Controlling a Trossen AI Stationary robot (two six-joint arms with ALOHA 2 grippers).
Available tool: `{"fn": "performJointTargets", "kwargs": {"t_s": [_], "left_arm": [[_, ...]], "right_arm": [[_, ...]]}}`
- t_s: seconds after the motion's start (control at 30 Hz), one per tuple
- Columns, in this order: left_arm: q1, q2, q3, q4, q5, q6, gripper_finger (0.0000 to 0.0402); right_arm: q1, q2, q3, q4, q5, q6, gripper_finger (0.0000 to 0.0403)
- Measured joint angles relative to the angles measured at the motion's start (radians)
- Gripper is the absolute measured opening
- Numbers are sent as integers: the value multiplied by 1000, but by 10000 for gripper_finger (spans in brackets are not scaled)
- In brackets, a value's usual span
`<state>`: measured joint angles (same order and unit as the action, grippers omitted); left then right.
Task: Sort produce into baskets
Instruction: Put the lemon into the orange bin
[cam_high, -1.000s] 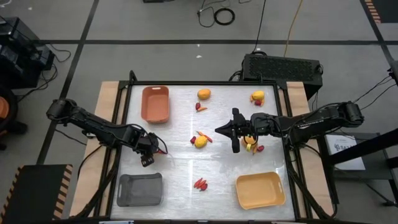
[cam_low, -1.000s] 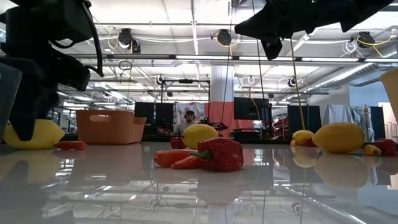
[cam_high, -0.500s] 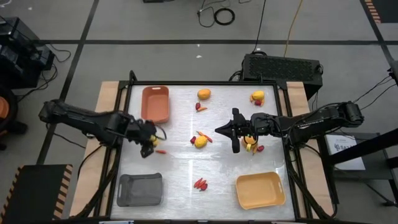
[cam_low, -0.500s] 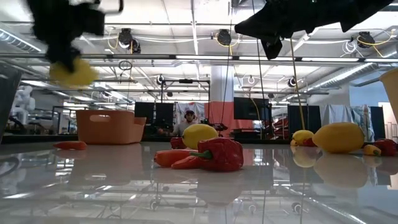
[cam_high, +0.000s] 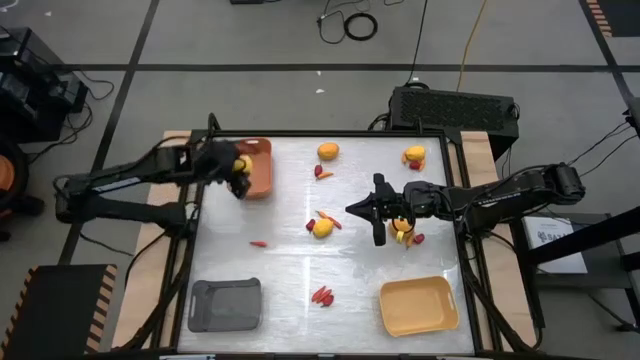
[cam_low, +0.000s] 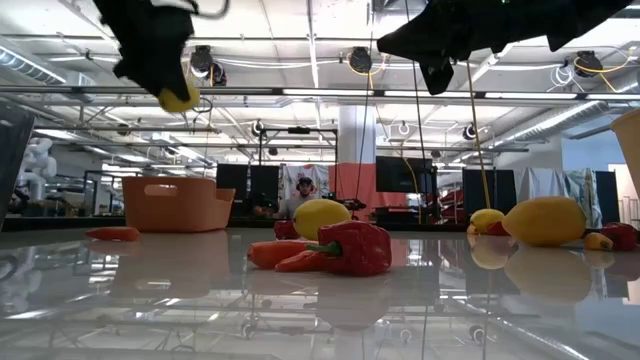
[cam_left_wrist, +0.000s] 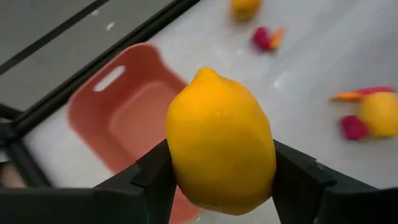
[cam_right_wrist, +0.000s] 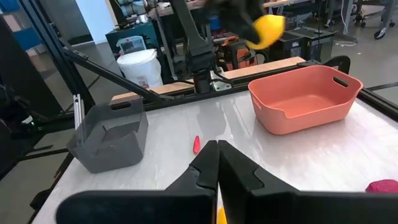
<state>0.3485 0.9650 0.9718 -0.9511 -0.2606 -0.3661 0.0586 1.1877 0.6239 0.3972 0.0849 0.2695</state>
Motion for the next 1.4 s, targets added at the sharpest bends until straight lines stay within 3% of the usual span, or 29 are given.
{"fn": "performJointTargets", "kwargs": {"t_s": [0.23, 0.43, 0.6, 0.9, 1.13, 1.4], "left_arm": [[260, 168, 0, 13, 91, 210, 213], [344, 315, -1, 58, 115, 313, 213], [349, 371, -1, 107, 68, 322, 222], [348, 378, 7, 128, 63, 363, 290], [346, 378, 66, 87, 50, 372, 294], [267, 378, 115, 165, 151, 300, 295]], "right_arm": [[2, 0, 0, 5, -5, 100, 0], [16, 0, 0, 12, -5, 182, 0], [45, 0, 0, 13, -5, 220, 0], [101, 0, 0, 14, -5, 247, 0], [114, 0, 0, 18, -4, 258, 0], [114, 0, 0, 18, -4, 272, 0]]}}
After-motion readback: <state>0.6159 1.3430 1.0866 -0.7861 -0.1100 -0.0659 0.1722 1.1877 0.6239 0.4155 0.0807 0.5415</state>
